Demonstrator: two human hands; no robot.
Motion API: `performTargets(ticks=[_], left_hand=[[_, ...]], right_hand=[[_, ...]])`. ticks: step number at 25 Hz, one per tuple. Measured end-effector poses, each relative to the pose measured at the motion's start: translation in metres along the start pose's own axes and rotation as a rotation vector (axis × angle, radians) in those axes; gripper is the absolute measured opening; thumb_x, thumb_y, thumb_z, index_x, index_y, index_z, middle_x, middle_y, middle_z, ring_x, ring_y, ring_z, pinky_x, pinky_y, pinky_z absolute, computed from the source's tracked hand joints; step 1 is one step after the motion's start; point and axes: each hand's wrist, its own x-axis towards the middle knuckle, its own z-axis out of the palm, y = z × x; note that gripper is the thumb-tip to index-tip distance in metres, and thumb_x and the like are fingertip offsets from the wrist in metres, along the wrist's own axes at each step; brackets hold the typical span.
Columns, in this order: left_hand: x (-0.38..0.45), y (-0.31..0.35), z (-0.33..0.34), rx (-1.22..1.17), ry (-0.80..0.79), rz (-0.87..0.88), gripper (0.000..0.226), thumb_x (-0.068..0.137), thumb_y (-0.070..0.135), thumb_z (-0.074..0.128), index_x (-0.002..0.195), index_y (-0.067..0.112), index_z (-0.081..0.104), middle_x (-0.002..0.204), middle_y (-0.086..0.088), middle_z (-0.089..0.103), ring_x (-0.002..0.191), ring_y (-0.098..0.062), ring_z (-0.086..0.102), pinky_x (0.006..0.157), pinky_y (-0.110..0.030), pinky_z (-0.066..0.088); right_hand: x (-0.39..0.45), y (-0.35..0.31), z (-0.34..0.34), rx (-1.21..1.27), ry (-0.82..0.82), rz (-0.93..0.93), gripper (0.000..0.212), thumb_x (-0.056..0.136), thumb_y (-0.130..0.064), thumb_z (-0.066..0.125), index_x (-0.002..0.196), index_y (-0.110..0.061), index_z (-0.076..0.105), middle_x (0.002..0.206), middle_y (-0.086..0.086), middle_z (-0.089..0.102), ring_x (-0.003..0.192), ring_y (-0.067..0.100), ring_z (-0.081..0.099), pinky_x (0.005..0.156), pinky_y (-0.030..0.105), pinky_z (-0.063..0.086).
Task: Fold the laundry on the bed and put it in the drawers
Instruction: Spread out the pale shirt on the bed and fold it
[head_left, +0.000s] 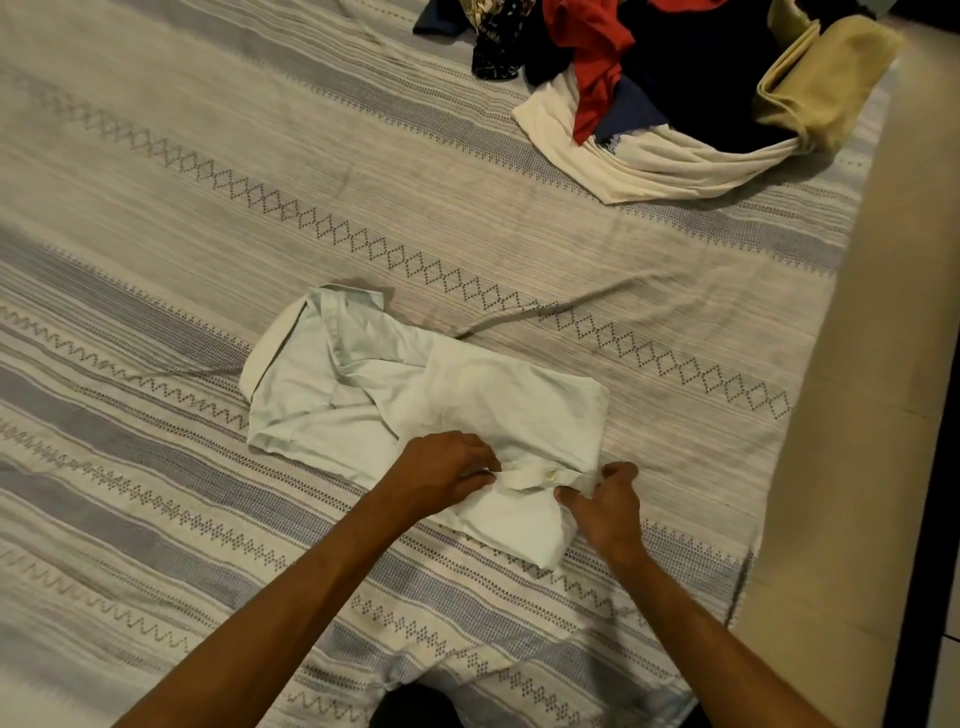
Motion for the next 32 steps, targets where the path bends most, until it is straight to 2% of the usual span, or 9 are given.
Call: performTargets(ticks=[3, 6, 11, 15, 20, 22, 25, 28, 32], left_hand=[[0.013, -0.009, -0.013, -0.321, 0.036, -0.111, 0.018, 0.099, 0.038, 0.066, 0.106, 0.024, 0.076, 0.104, 0.012, 0.074, 0.096, -0.005, 0.064, 0.083, -0.027, 0.049], [0.032, -0.019, -0.026, -0.487, -0.103, -0.289, 0.024, 0.103, 0.040, 0.061, 0.103, 0.020, 0.073, 0.102, 0.010, 0.074, 0.097, -0.009, 0.066, 0.090, -0.032, 0.050], [0.045, -0.017, -0.031, -0.509, -0.025, -0.377, 0.035, 0.087, 0.058, 0.075, 0.099, 0.026, 0.074, 0.104, 0.014, 0.074, 0.096, 0.001, 0.064, 0.080, -0.026, 0.048], [0.027, -0.039, -0.035, -0.484, -0.371, -0.395, 0.054, 0.065, 0.063, 0.088, 0.085, 0.016, 0.071, 0.080, -0.002, 0.073, 0.074, -0.020, 0.071, 0.063, -0.031, 0.055], [0.007, -0.047, -0.034, -0.595, -0.137, -0.495, 0.034, 0.092, 0.045, 0.075, 0.076, 0.018, 0.061, 0.066, -0.002, 0.070, 0.065, -0.019, 0.071, 0.067, -0.035, 0.057], [0.004, -0.044, -0.034, -0.275, -0.103, -0.511, 0.029, 0.089, 0.051, 0.075, 0.079, 0.028, 0.059, 0.070, 0.008, 0.068, 0.071, -0.012, 0.068, 0.072, -0.035, 0.056], [-0.003, -0.029, -0.027, -0.004, 0.279, -0.418, 0.024, 0.091, 0.052, 0.067, 0.107, 0.035, 0.059, 0.099, 0.015, 0.067, 0.094, -0.009, 0.063, 0.076, -0.031, 0.054], [-0.004, -0.020, 0.000, -0.066, 0.398, -0.265, 0.063, 0.100, 0.057, 0.056, 0.155, 0.034, 0.037, 0.165, 0.007, 0.031, 0.151, -0.015, 0.030, 0.116, -0.029, 0.036], [0.010, -0.028, 0.045, -0.092, 0.296, -0.387, 0.077, 0.103, 0.068, 0.037, 0.165, 0.038, 0.001, 0.172, 0.009, -0.017, 0.159, -0.018, -0.014, 0.129, -0.050, 0.007]], right_hand=[[-0.041, -0.002, 0.016, -0.428, 0.335, -0.587, 0.061, 0.085, -0.033, 0.078, 0.134, -0.008, 0.050, 0.124, 0.012, 0.052, 0.108, 0.027, 0.053, 0.082, 0.043, 0.052], [-0.065, 0.001, 0.041, -0.746, 0.132, -0.952, 0.044, 0.082, -0.047, 0.074, 0.112, -0.016, 0.064, 0.100, 0.003, 0.063, 0.085, 0.023, 0.061, 0.070, 0.041, 0.051], [-0.053, 0.016, 0.062, -1.035, -0.029, -0.860, 0.048, 0.048, -0.009, 0.093, 0.092, -0.009, 0.072, 0.078, 0.010, 0.071, 0.067, 0.028, 0.070, 0.062, 0.040, 0.058], [-0.048, 0.021, 0.053, -1.020, -0.119, -0.978, 0.041, 0.054, -0.017, 0.090, 0.090, -0.015, 0.069, 0.071, 0.002, 0.070, 0.060, 0.022, 0.066, 0.063, 0.036, 0.055], [-0.052, 0.011, 0.046, -0.862, -0.179, -0.987, 0.026, 0.078, -0.028, 0.074, 0.101, -0.021, 0.063, 0.087, -0.003, 0.067, 0.076, 0.018, 0.066, 0.071, 0.035, 0.050], [-0.052, 0.000, 0.038, -0.608, -0.037, -0.901, 0.022, 0.088, -0.033, 0.066, 0.105, -0.022, 0.059, 0.101, -0.003, 0.058, 0.088, 0.014, 0.057, 0.073, 0.031, 0.047], [-0.026, -0.015, 0.017, -0.010, 0.218, -0.237, 0.058, 0.085, -0.054, 0.077, 0.122, -0.019, 0.049, 0.119, 0.005, 0.055, 0.100, 0.019, 0.057, 0.076, 0.038, 0.057], [0.003, -0.024, 0.003, 0.532, -0.093, 0.360, 0.086, 0.063, -0.062, 0.092, 0.126, -0.014, 0.059, 0.112, 0.014, 0.073, 0.097, 0.035, 0.073, 0.084, 0.055, 0.063], [0.005, -0.034, -0.010, 0.532, -0.323, 0.343, 0.055, 0.075, -0.042, 0.090, 0.119, -0.013, 0.073, 0.106, 0.009, 0.080, 0.097, 0.030, 0.077, 0.092, 0.053, 0.060]])
